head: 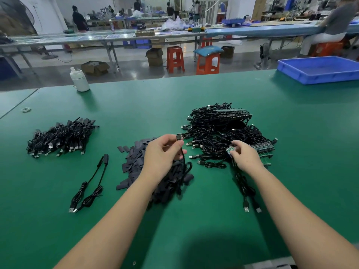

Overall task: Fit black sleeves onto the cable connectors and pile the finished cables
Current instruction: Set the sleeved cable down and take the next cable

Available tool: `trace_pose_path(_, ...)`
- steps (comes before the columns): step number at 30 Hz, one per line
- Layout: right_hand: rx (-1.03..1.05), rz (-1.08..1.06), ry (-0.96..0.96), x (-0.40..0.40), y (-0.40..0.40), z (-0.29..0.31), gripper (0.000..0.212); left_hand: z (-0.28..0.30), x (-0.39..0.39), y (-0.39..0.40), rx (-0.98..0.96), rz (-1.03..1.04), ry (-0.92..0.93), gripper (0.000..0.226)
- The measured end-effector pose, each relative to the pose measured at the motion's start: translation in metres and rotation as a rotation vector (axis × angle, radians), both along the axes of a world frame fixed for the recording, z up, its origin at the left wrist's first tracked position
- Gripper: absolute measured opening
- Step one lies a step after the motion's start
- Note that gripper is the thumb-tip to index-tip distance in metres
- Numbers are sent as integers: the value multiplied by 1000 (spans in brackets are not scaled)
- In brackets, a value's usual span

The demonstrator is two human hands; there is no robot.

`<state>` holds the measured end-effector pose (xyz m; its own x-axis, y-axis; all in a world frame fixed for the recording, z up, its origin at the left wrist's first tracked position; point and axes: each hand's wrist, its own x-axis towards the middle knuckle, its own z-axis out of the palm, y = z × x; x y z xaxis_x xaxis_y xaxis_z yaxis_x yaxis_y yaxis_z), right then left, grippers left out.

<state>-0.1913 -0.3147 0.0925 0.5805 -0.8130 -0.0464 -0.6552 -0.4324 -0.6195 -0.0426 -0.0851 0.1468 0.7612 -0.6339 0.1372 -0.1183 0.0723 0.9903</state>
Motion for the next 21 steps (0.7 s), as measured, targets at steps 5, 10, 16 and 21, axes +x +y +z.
trace_pose_path(5,-244,76,-110,15,32,2,31,-8,-3,0,84,-37,-68,6)
trace_pose_path(10,767,292,-554,37,103,24,36,-22,-2,-5,165,24,-48,11)
trace_pose_path(16,453,297,-466,42,116,9,15,-36,11,5,314,-6,-102,20)
trace_pose_path(21,390,207,-263,40,111,-16,20,-62,29,32,1071,70,-822,33)
